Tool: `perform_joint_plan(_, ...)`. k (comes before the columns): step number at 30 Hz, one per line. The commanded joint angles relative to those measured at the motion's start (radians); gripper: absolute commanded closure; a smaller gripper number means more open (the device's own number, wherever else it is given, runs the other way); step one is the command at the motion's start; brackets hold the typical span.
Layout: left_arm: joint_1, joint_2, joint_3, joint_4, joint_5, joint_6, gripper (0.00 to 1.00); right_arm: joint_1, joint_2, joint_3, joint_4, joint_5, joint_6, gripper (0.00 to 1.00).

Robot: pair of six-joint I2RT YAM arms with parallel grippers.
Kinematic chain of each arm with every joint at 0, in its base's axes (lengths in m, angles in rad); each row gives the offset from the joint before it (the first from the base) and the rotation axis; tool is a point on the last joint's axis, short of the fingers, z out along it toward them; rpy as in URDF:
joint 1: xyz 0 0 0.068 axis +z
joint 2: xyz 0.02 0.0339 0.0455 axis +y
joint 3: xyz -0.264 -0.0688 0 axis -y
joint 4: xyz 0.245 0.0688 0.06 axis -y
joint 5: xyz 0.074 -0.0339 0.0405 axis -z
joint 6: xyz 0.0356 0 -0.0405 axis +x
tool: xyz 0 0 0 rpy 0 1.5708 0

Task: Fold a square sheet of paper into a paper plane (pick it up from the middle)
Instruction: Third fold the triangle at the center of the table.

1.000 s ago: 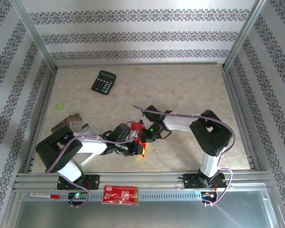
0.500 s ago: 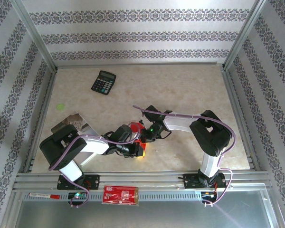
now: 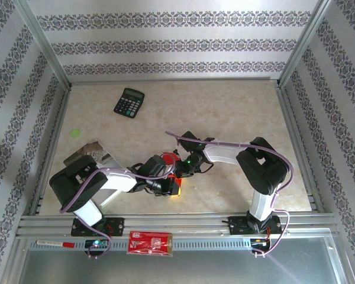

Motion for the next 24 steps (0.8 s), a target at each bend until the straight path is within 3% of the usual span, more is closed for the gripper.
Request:
perform_joint_plan(1, -0.014, 0.011, 0.003, -0.024, 0.003, 0.025, 0.96, 0.016, 0.037, -0.039, -0.044, 0.071, -0.010, 1.00)
perform_joint_plan(6, 0.043, -0.081, -0.044, 0.043, 0.019, -0.019, 0.91, 0.016, 0.036, -0.040, -0.045, 0.070, -0.012, 1.00)
perform_joint_plan(13, 0.148, -0.106, -0.069, 0.070, 0.035, -0.052, 0.92, 0.016, 0.042, -0.037, -0.040, 0.068, -0.011, 1.00)
perform_joint_plan(24, 0.162, -0.048, -0.006, -0.004, 0.020, -0.002, 0.94, 0.014, 0.045, -0.037, -0.040, 0.070, -0.014, 1.00)
